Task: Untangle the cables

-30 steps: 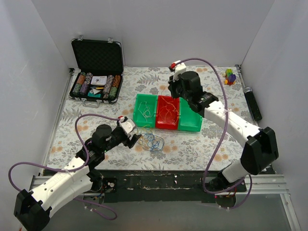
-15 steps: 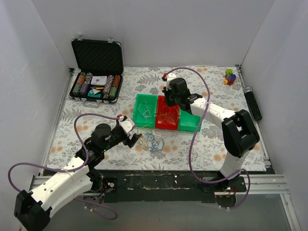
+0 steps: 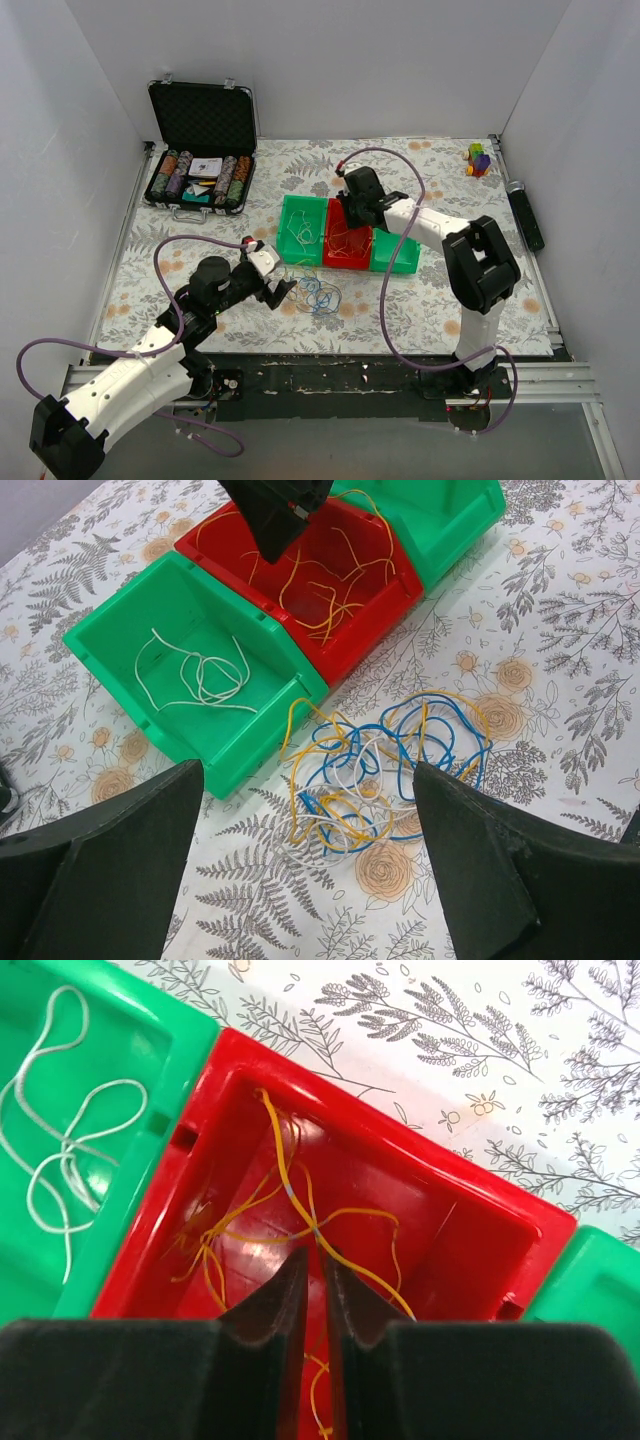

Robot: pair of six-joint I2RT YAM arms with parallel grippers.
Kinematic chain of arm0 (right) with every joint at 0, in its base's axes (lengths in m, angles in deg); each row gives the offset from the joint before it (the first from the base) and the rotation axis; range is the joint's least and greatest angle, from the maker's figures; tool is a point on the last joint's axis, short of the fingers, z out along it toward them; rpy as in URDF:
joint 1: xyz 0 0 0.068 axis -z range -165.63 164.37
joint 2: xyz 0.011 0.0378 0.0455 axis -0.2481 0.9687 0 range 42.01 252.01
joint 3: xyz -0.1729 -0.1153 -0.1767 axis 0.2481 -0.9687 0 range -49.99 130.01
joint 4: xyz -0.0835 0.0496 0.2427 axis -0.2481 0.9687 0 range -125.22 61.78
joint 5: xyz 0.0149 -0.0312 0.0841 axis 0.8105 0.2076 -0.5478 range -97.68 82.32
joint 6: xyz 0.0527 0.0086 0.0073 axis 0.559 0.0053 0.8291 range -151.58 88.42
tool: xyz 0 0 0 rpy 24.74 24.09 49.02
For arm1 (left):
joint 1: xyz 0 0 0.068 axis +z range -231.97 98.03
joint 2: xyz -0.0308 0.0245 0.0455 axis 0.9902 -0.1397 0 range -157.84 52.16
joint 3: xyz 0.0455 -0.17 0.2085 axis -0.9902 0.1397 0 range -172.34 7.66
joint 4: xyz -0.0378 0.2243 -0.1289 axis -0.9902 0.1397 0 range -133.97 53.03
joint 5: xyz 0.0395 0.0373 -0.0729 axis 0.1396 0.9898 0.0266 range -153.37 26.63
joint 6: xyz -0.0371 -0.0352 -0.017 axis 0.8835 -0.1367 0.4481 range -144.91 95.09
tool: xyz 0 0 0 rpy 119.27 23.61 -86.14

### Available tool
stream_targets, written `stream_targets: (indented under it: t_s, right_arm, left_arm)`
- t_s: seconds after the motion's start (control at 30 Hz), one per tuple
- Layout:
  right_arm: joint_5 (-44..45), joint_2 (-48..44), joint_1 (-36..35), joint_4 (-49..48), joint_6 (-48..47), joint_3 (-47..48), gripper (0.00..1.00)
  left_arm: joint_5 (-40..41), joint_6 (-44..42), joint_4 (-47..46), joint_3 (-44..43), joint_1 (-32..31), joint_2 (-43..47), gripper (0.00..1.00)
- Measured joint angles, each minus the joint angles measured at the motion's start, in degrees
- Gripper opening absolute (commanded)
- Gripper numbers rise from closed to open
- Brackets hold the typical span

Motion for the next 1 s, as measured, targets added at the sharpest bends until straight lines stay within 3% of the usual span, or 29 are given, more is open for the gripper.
stream_targets:
  t_s: [0.13, 0.4, 0.67, 0.83, 1.0]
  right_arm:
    - [-1.3, -4.0, 0.0, 0.7, 0.3, 0.0, 0.37]
    - [-5.1, -21.4, -1.8, -2.3, -0.3, -2.6, 0.62]
    - [-9.0, -30.3, -9.1, -5.8, -3.4, -14.9, 0.64]
    - [-14.5, -28.1, -12.9, -4.8, -5.8, -18.6, 0.66]
    - [-16.5, -22.9, -15.7, -5.5, -7.3, -17.2, 0.60]
  left_arm:
    - [-0.1, -0.2, 0.1, 0.0, 0.0, 0.0, 0.90]
    - [2.3, 0.0, 0.0, 0.0, 0.2, -0.1, 0.96]
    - [6.4, 3.3, 0.9, -0.5, 3.0, 0.3, 0.98]
    - [9.2, 6.5, 2.6, -1.9, 4.7, 3.9, 0.98]
    - [10.5, 9.3, 4.7, -3.1, 5.0, 7.1, 0.98]
